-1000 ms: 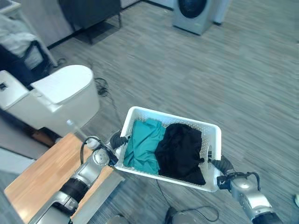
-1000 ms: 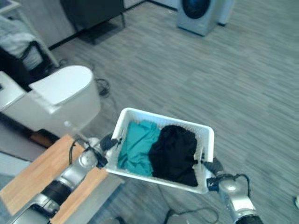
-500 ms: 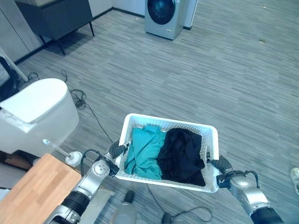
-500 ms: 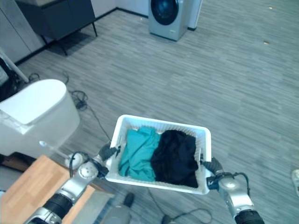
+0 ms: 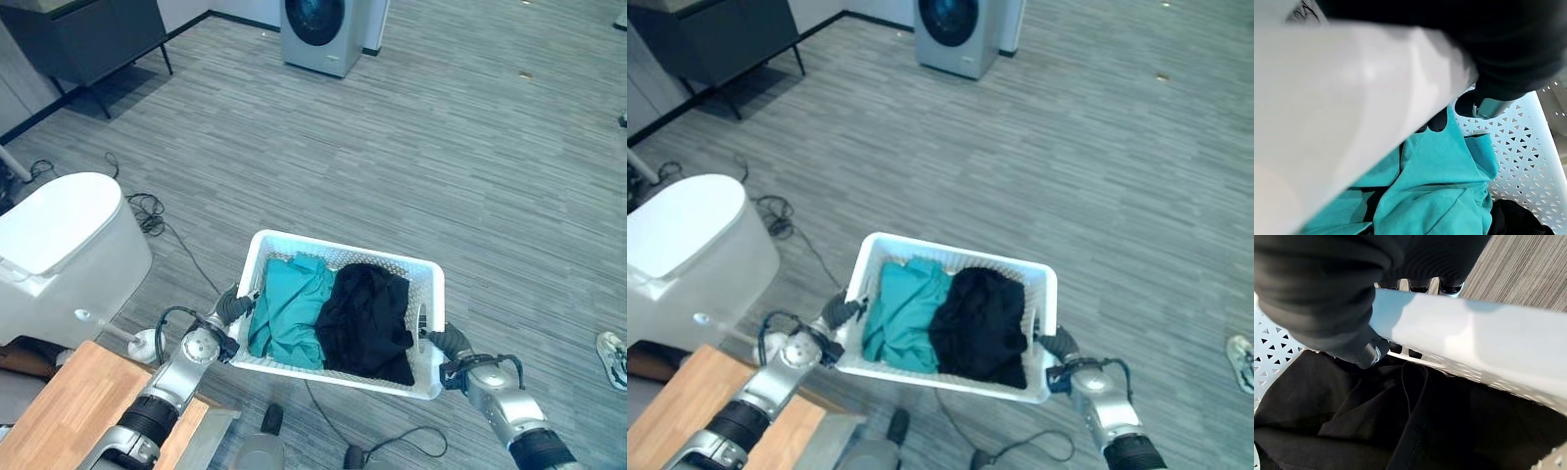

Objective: Grab the laundry basket,head to the washer,open it,put in the laundry and shut it.

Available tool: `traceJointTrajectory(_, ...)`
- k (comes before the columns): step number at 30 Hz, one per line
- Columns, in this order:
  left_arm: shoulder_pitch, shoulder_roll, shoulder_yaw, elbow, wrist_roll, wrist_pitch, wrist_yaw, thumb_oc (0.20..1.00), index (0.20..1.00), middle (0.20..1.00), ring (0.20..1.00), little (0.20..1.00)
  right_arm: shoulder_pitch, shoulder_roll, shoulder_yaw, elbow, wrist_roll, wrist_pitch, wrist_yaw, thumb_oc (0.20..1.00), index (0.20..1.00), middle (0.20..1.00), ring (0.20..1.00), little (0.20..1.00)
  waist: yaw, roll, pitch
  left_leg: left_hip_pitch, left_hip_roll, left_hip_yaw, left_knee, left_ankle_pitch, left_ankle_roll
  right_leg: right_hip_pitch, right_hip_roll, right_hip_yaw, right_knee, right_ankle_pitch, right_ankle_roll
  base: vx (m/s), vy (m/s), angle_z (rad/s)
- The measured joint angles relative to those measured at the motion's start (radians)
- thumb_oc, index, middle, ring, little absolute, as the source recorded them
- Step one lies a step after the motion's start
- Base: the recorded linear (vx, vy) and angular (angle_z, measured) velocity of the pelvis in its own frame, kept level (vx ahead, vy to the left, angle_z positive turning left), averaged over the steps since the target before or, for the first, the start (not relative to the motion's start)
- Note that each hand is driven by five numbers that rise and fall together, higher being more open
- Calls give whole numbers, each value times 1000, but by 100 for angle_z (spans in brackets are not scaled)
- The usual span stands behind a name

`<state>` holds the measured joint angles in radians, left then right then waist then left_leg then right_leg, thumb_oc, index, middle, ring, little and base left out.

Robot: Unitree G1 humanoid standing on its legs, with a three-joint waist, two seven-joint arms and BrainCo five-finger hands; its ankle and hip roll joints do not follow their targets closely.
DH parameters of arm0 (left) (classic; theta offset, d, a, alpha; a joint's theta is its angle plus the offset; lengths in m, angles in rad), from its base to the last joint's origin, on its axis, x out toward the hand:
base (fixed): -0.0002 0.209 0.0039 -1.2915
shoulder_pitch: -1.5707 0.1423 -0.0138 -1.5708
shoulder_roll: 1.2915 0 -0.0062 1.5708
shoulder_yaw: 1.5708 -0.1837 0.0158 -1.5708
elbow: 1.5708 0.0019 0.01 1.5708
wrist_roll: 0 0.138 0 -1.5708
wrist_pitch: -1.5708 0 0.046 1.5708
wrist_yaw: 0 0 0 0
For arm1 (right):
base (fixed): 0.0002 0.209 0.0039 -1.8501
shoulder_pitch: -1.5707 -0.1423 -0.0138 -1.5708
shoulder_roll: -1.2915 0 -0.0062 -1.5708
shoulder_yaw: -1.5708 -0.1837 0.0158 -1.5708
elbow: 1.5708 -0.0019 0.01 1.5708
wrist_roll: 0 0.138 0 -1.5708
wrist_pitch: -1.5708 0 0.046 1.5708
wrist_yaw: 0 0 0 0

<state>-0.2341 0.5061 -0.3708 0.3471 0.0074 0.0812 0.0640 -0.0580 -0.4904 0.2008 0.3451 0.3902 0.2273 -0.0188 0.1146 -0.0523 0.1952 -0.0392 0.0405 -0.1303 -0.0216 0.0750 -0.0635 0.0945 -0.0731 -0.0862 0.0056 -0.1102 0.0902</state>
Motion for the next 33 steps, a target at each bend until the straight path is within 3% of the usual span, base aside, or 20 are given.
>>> traceJointTrajectory(3, -3, -5, -4, -1, 0, 1, -2, 200, 200, 200, 200, 200, 11, -4, -2, 0, 7, -5, 0, 200, 200, 200, 200, 200, -18, -2, 6, -27, 9, -2, 43, -4, -10, -6, 16, -6, 11, -10, -13, 28, -150, 9)
traceJointTrajectory(8, -31, -15, -5, 1, 0, 2, -3, 200, 200, 200, 200, 200, 5, -24, -6, -5, 9, -12, 1, 200, 200, 200, 200, 200, -16, -16, 68, -178, -15, 8, 335, -7, -33, -3, 8, -6, 58, -36, -65, 206, -46, 10)
traceJointTrajectory(10, -40, -20, -5, 2, 0, 3, -2, 200, 200, 200, 200, 200, 7, -25, -14, -11, 10, -13, 1, 200, 200, 200, 200, 200, -2, -33, 78, -231, -52, 4, 264, -20, -23, -4, -7, -4, 40, -27, -86, 307, -30, 13)
traceJointTrajectory(15, -39, -32, -4, 17, 0, 3, -1, 200, 200, 200, 200, 200, 11, -24, -18, -13, 9, -13, 1, 200, 200, 200, 200, 200, 17, -21, 78, -268, -77, 35, 88, -21, -24, 26, 2, 2, 5, -40, -91, 468, 14, -12)
traceJointTrajectory(16, -27, -42, -4, 19, -1, 4, -1, 200, 200, 200, 200, 200, 14, -36, -16, -15, 9, -13, 1, 200, 200, 200, 200, 200, 29, 10, 72, -243, -62, 32, 83, -55, -9, 48, 16, 25, -1, -66, -53, 610, 71, -66)
traceJointTrajectory(17, -14, -40, 6, 21, -1, 4, 1, 200, 200, 200, 200, 200, 12, -24, -11, -15, 7, -13, 1, 200, 200, 200, 200, 200, 45, 5, 68, -229, -64, 55, 83, -4, 12, 51, 8, 54, 29, -96, -43, 596, 57, -72)
traceJointTrajectory(18, -5, -35, 15, 27, -2, 4, 6, 200, 200, 200, 200, 200, 12, -14, -1, -19, 6, -13, 0, 200, 200, 200, 200, 200, 47, -8, 70, -230, -84, 61, 120, -12, 13, 44, -6, 65, 90, -151, -34, 571, 107, -51)
traceJointTrajectory(19, 11, -25, 23, 29, -2, 6, 6, 200, 200, 200, 200, 200, 22, 6, 7, -14, 5, -12, 0, 200, 200, 200, 200, 200, 48, -26, 60, -226, -96, 92, 157, -27, 43, 21, -12, 92, 226, -192, -19, 774, 149, -41)
traceJointTrajectory(20, 22, 4, 29, 27, -2, 8, 5, 200, 200, 200, 200, 200, 27, 32, 35, -4, -2, -12, -1, 200, 200, 200, 200, 200, 63, -84, 40, -188, -141, 127, 166, -73, 80, -35, -29, 137, 480, -211, 28, 751, 167, -43)
traceJointTrajectory(22, 25, 22, 49, 26, -1, 11, 5, 200, 200, 200, 200, 200, 26, 68, 37, 1, -12, -12, -1, 200, 200, 200, 200, 200, 85, -121, 21, -140, -180, 171, 185, -133, 128, -79, -44, 159, 693, -173, 117, 544, 130, -40)
traceJointTrajectory(23, 26, 26, 53, 19, -2, 11, 6, 200, 200, 200, 200, 200, 18, 81, 30, 7, -13, -12, -1, 200, 200, 200, 200, 200, 86, -122, 21, -115, -185, 176, 186, -123, 139, -99, -65, 155, 779, -168, 154, 375, 91, -10)
traceJointTrajectory(24, 26, 28, 60, 12, -2, 10, 6, 200, 200, 200, 200, 200, 13, 89, 25, 11, -16, -12, -1, 200, 200, 200, 200, 200, 84, -121, 21, -100, -192, 171, 191, -141, 166, -110, -68, 154, 816, -140, 152, 571, 149, -1)
traceJointTrajectory(25, 33, 31, 78, 0, -1, 10, 6, 200, 200, 200, 200, 200, 7, 111, 19, 21, -16, -13, -1, 200, 200, 200, 200, 200, 81, -127, 22, -52, -198, 168, 193, -178, 184, -136, -72, 141, 907, -49, 156, 376, 103, 8)
traceJointTrajectory(26, 34, 32, 88, -1, -2, 11, 7, 200, 200, 200, 200, 200, 8, 118, 17, 18, -20, -13, -1, 200, 200, 200, 200, 200, 72, -121, 25, -10, -200, 141, 185, -215, 231, -168, -80, 105, 963, -62, 98, 377, 103, 14)
traceJointTrajectory(27, 35, 34, 88, -2, -2, 12, 7, 200, 200, 200, 200, 200, 5, 124, 14, 20, -23, -14, -1, 200, 200, 200, 200, 200, 59, -109, 28, 19, -185, 134, 172, -194, 214, -186, -81, 60, 978, -94, 48, 311, 31, 32)
traceJointTrajectory(29, 34, 41, 91, -12, -2, 11, 5, 200, 200, 200, 200, 200, 4, 119, 22, 19, -23, -14, 0, 200, 200, 200, 200, 200, 46, -95, 25, 44, -159, 116, 179, -199, 217, -276, -63, 38, 948, -99, 34, 571, -25, 19)
traceJointTrajectory(30, 43, 29, 95, -18, -2, 13, 8, 200, 200, 200, 200, 200, 1, 111, 14, 10, -23, -18, 0, 200, 200, 200, 200, 200, 30, -53, 21, 57, -130, 44, 181, -272, 241, -364, -44, -11, 937, -131, 1, 683, -202, 12)
traceJointTrajectory(31, 37, 21, 100, -11, -5, 15, 11, 200, 200, 200, 200, 200, -14, 113, 5, 18, -26, -17, 0, 200, 200, 200, 200, 200, 1, -22, 40, 84, -85, 17, 183, -286, 231, -419, -1, -26, 813, -165, -37, 715, -232, 64)
traceJointTrajectory(32, 37, 20, 100, -10, -7, 12, -2, 200, 200, 200, 200, 200, -3, 105, 8, 15, -25, -17, 3, 200, 200, 200, 200, 200, -46, -2, 49, 111, -55, -38, 164, -293, 218, -445, 31, -9, 585, -145, -13, 709, -245, 110)
traceJointTrajectory(33, 40, 16, 96, -10, -7, 12, -8, 200, 200, 200, 200, 200, 13, 103, 10, 15, -23, -17, 5, 200, 200, 200, 200, 200, -71, -9, 42, 138, -48, -57, 143, -289, 176, -466, 32, 38, 406, -87, 1, 539, -187, 108)
